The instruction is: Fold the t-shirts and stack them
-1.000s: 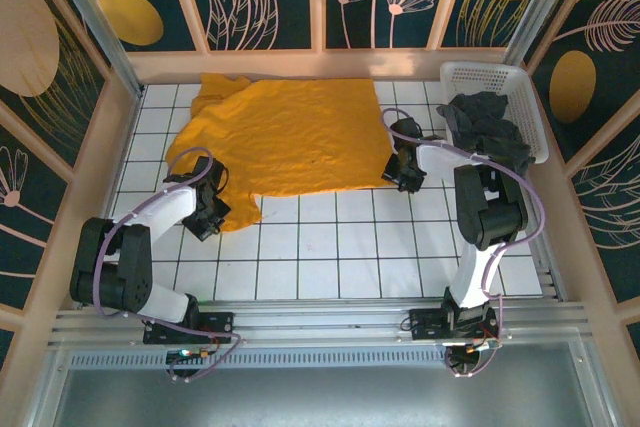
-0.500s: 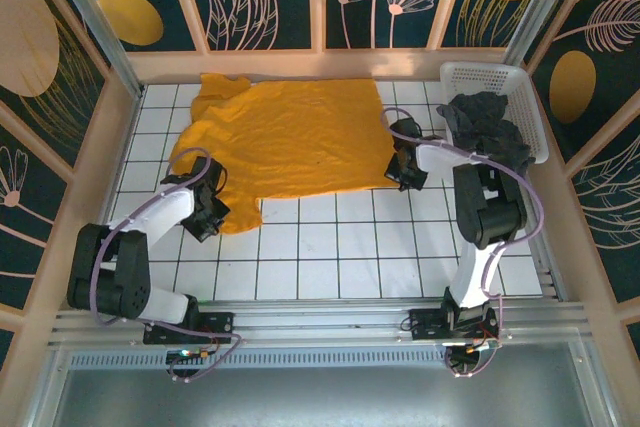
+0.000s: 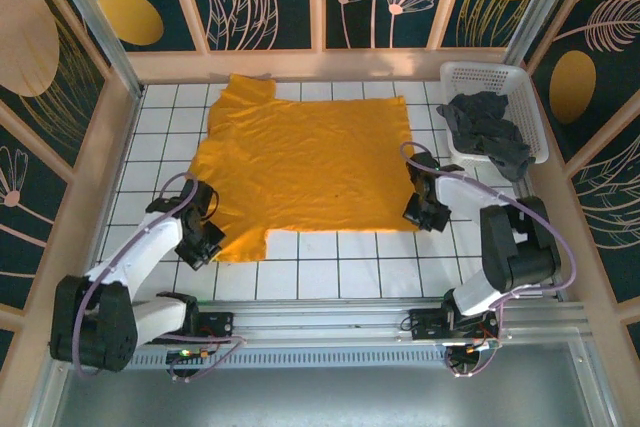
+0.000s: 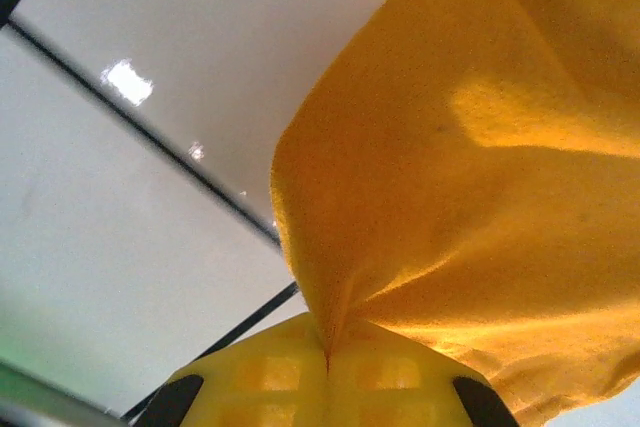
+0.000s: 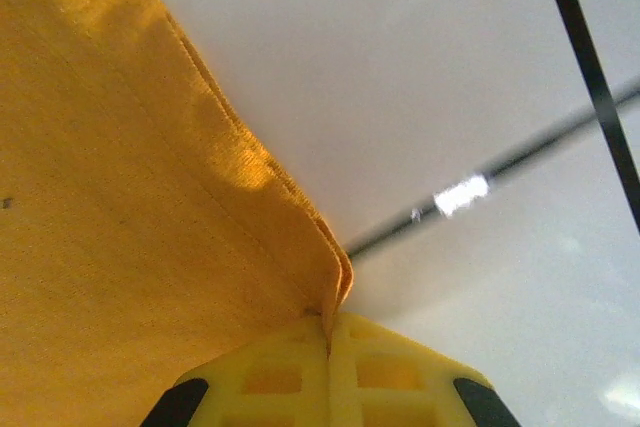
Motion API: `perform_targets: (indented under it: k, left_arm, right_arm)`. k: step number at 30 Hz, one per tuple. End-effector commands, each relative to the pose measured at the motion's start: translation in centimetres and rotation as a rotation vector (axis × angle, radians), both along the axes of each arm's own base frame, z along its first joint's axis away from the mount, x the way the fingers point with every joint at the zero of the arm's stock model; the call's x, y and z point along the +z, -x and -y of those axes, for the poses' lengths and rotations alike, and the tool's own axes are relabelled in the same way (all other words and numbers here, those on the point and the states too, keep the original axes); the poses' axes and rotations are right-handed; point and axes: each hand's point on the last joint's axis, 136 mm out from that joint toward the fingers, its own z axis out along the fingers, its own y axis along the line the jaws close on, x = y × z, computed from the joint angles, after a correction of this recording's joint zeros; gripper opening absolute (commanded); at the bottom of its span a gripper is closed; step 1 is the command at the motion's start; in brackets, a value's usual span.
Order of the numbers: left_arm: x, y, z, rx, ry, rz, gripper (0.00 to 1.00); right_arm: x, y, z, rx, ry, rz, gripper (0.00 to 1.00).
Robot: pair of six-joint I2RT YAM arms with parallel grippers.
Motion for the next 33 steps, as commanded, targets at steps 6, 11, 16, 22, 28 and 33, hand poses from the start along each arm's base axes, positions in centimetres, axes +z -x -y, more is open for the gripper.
perform_targets:
  k: [6, 11, 16, 22, 28, 33]
  left_arm:
    - [1.8, 1.9, -0.7, 0.006, -0.026, -0.027, 0.00]
    - [5.5, -3.2, -0.8, 0.037, -0.059, 0.111, 0.00]
    - [8.6, -9.0, -0.7, 0.032, -0.100, 0.223, 0.00]
    - [10.9, -15.3, -0.3, -0.004, -0.144, 0.307, 0.00]
    - [11.5, -19.3, -0.5, -0.020, -0.191, 0.349, 0.00]
    - [11.8, -21.4, -0.4, -0.040, -0.216, 0.365, 0.00]
  right_arm:
    - [1.9, 3.5, -0.9, -0.025, -0.098, -0.072, 0.00]
    - [3.3, 0.7, -1.2, -0.081, -0.126, -0.050, 0.00]
    - [4.4, -2.5, -0.9, -0.187, -0.214, -0.028, 0.00]
    - [5.4, -7.0, -1.4, -0.246, -0.271, 0.038, 0.00]
    - [6.4, -10.3, -1.4, -0.276, -0.262, 0.090, 0.00]
    - [6.7, -11.7, -1.1, -0.290, -0.237, 0.114, 0.00]
